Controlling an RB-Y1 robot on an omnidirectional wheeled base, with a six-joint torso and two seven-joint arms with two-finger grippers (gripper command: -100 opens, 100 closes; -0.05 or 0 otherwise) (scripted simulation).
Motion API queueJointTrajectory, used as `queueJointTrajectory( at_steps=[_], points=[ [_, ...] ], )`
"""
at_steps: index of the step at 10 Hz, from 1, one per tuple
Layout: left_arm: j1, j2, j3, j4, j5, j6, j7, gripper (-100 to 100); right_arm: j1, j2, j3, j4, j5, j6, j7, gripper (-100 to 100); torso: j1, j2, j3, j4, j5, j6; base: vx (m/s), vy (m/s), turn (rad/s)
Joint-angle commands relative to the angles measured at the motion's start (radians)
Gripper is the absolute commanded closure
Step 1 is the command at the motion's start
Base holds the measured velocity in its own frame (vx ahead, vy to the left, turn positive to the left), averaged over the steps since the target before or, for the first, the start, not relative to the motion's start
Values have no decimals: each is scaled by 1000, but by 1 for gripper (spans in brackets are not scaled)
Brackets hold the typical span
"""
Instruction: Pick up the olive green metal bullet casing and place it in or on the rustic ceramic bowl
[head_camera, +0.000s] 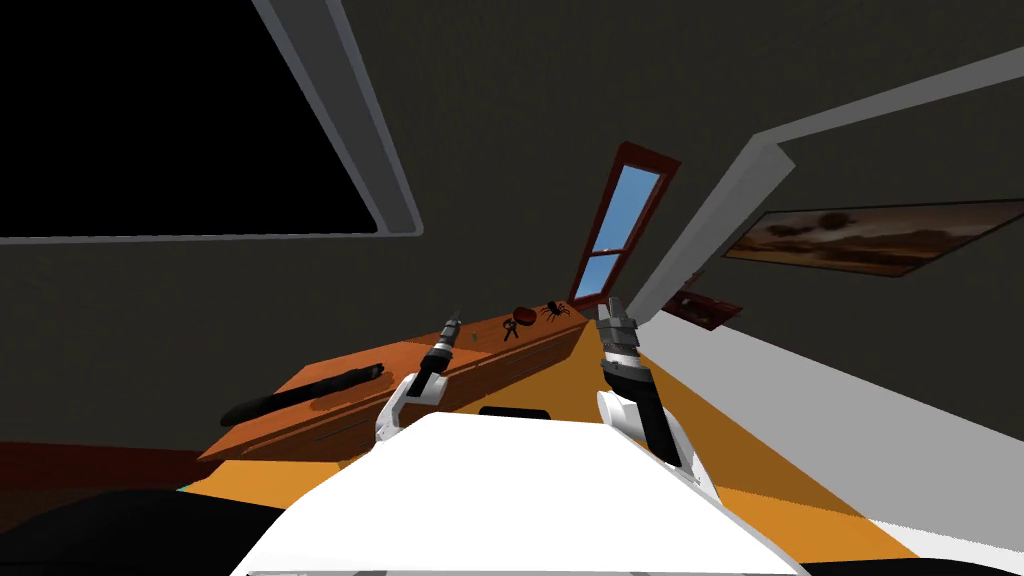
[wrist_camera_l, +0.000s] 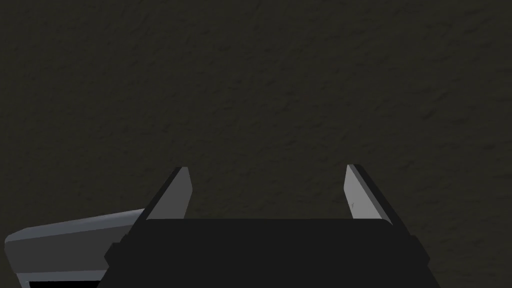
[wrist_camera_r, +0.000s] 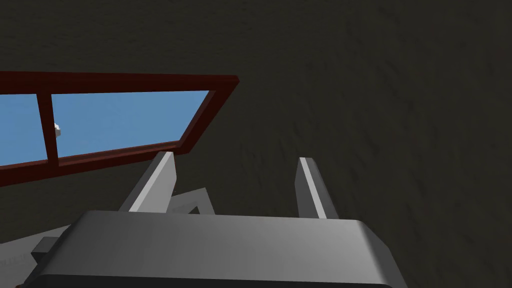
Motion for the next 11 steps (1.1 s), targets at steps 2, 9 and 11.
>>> queueJointTrajectory(
  at_steps=[2, 9, 11],
  points=[
    [-25, 9, 0, 52, -4, 31, -5, -100, 0, 0, 0, 0, 0, 0, 0, 0, 1, -1, 0, 0, 0, -1, -8, -20, -39],
    [-110, 60, -14, 237, -21, 167, -33, -100, 0, 0, 0, 0, 0, 0, 0, 0, 2, -1, -1, 0, 0, -1, -6, -21, -136],
    [-133, 74, -20, 291, -23, 202, -41, -100, 0, 0, 0, 0, 0, 0, 0, 0, 2, -1, -1, 0, 0, -1, 1, -20, -133]
  ],
)
